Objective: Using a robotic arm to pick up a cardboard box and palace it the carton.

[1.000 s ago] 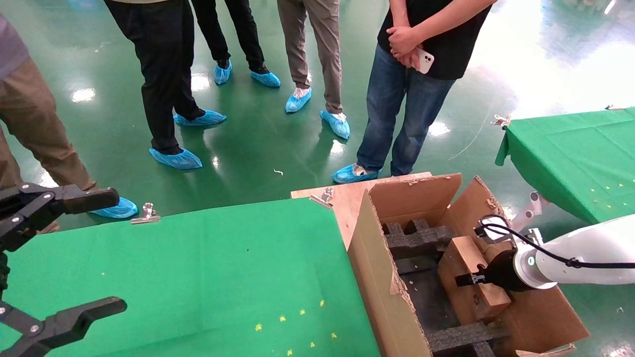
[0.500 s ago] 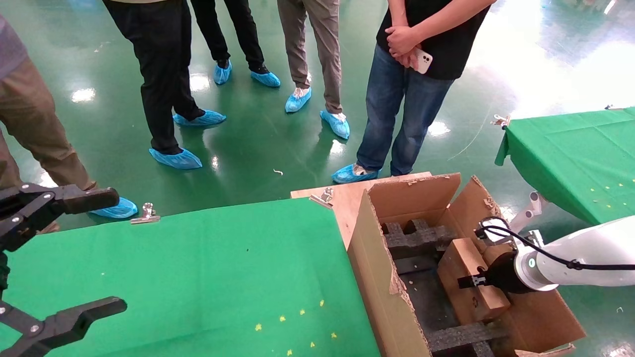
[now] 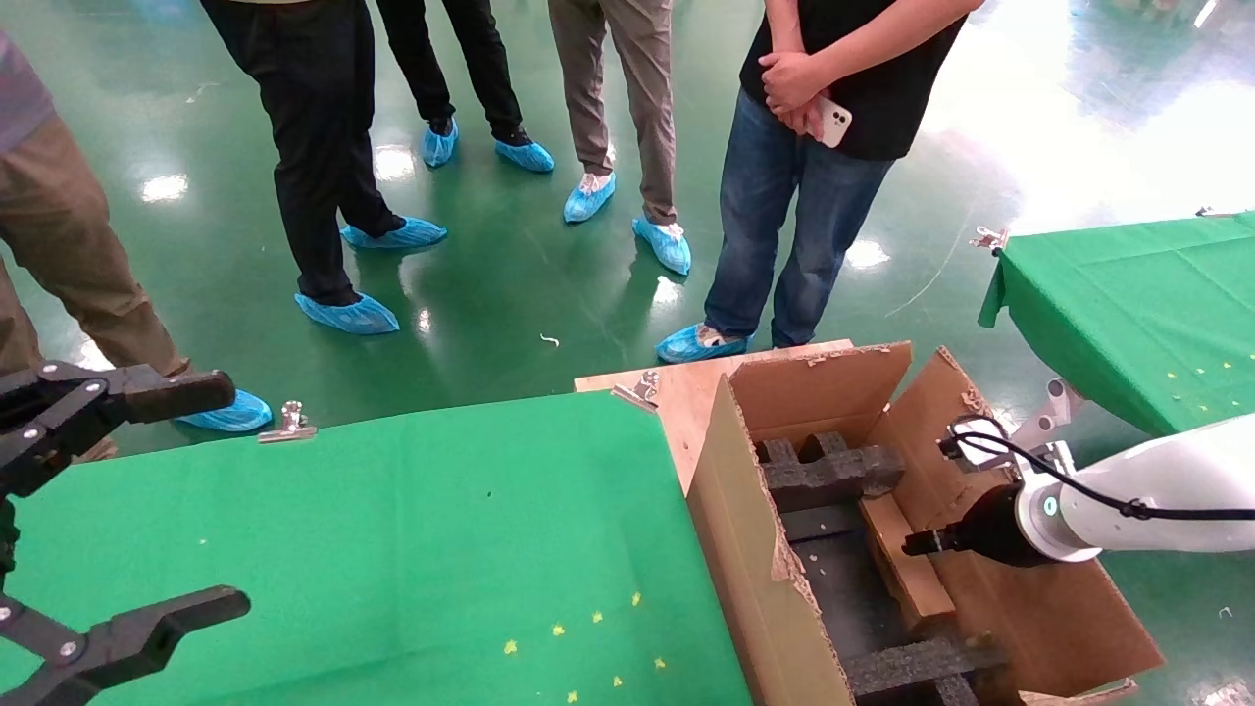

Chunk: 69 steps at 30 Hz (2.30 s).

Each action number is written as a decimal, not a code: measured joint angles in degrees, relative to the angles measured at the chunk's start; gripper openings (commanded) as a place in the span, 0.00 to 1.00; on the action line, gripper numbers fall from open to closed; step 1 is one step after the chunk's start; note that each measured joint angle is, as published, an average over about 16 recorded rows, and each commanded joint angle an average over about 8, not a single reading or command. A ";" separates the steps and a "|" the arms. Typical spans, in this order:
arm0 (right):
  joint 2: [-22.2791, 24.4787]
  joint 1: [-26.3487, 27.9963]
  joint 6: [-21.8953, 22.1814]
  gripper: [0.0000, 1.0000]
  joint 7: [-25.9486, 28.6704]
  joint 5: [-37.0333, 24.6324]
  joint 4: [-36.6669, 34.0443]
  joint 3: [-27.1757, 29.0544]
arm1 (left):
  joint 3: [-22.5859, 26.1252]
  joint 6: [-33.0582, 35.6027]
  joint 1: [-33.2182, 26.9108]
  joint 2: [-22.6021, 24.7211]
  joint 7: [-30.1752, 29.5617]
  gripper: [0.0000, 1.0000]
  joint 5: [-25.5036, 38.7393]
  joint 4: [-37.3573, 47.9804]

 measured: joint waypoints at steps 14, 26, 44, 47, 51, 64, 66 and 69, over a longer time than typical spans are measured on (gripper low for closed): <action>1.54 8.90 1.75 1.00 -1.96 0.35 3.74 4.22 | 0.01 0.00 0.00 0.00 0.00 1.00 -0.01 0.00; 6.10 18.41 -0.44 1.00 -6.59 5.55 13.89 9.66 | 0.02 -0.01 0.00 -0.01 0.01 1.00 -0.01 0.00; 10.11 21.38 -3.58 1.00 -11.15 11.38 21.30 14.00 | 0.02 -0.03 0.01 -0.02 0.02 1.00 -0.04 0.02; 9.75 20.04 -4.57 1.00 -12.70 12.07 21.05 15.61 | 0.02 -0.03 0.01 -0.02 0.02 1.00 -0.04 0.02; 9.20 17.52 -6.60 1.00 -15.98 13.68 20.89 19.02 | 0.02 -0.03 0.00 -0.02 0.02 1.00 -0.04 0.03; 6.99 5.78 -16.74 1.00 -32.21 22.03 21.00 35.91 | 0.03 -0.03 0.00 -0.02 0.02 1.00 -0.04 0.03; 6.64 3.90 -18.36 1.00 -34.80 23.36 21.01 38.61 | 0.03 -0.03 0.00 -0.02 0.02 1.00 -0.04 0.03; 6.10 1.08 -20.78 1.00 -38.69 25.35 21.03 42.65 | 0.03 -0.03 0.00 -0.02 0.02 1.00 -0.04 0.03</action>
